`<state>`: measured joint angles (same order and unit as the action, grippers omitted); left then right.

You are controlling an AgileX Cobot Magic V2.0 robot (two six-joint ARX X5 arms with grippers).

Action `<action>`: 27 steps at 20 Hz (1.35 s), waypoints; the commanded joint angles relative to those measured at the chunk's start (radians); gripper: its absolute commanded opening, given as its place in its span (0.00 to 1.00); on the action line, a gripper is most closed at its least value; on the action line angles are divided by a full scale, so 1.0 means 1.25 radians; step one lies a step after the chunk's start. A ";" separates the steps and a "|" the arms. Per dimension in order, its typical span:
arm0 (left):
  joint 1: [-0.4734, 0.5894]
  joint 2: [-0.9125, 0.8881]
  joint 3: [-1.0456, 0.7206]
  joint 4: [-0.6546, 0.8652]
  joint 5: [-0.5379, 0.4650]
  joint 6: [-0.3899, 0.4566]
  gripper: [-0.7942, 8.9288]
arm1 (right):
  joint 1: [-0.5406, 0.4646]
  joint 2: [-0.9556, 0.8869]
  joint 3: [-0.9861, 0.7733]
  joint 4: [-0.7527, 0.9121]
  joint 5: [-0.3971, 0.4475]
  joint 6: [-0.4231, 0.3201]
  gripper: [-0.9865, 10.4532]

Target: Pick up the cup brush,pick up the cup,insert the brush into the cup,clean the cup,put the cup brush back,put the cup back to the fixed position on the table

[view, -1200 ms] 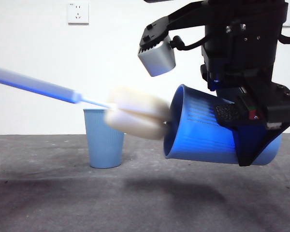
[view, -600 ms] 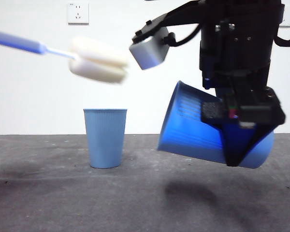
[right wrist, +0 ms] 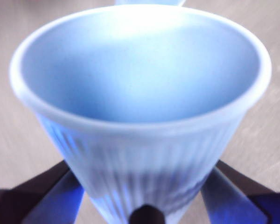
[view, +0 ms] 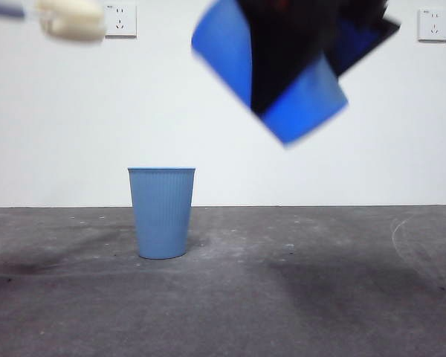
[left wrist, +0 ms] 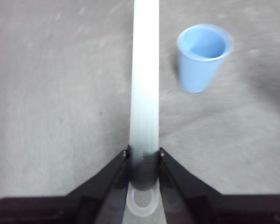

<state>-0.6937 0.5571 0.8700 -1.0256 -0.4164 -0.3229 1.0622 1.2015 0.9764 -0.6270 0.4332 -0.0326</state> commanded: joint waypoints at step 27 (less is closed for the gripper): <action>0.230 0.693 -0.177 0.716 0.147 -0.060 0.07 | 0.004 -0.357 0.002 -0.066 0.009 0.116 0.07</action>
<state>-0.4084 1.4200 0.6552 -0.1383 -0.2295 -0.4183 1.0660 0.7559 0.9764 -0.7177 0.4416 0.0982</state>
